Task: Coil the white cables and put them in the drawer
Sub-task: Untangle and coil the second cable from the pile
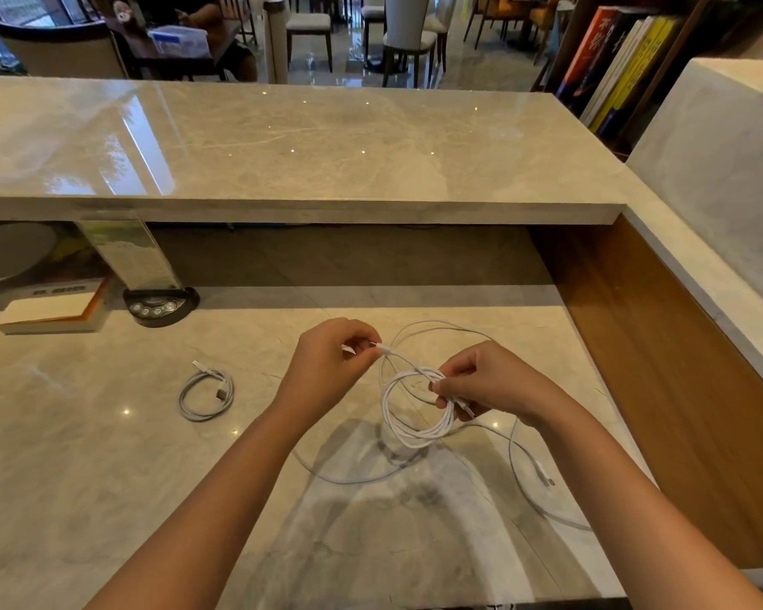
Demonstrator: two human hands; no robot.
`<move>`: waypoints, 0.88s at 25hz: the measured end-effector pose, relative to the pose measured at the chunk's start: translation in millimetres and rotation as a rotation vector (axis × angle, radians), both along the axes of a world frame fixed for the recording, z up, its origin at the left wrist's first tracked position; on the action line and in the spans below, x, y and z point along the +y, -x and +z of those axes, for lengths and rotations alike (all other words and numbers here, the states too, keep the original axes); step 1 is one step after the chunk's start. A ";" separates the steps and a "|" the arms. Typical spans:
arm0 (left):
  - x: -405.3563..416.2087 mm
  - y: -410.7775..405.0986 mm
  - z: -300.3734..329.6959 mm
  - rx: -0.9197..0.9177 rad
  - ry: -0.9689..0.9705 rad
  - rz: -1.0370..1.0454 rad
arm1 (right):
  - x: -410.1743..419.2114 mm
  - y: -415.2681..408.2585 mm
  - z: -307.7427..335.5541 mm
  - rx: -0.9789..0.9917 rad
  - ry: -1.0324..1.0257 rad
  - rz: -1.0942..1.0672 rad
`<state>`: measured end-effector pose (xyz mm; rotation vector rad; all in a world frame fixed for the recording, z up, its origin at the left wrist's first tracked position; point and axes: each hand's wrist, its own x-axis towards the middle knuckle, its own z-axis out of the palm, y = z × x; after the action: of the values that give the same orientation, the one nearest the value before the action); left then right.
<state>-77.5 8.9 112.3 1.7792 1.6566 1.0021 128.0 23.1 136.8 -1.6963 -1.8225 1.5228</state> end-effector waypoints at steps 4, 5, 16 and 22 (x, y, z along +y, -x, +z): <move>-6.2 -2.3 -17.9 -0.293 0.226 0.041 | -2.9 -2.0 -8.8 0.078 0.018 -0.141; -8.7 -5.1 -20.1 -0.355 0.261 0.052 | -3.2 -1.9 -10.8 0.083 0.014 -0.179; -10.8 -29.9 -13.8 -0.777 0.646 0.171 | -6.9 9.7 -19.2 0.048 -0.113 -0.164; -10.8 -30.8 -11.8 -0.837 0.530 0.109 | -8.6 17.6 -23.0 -0.099 -0.511 -0.015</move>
<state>-46.6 -1.8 100.5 0.7621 1.2949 1.0250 110.4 14.5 113.8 -1.5428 -2.0164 0.8683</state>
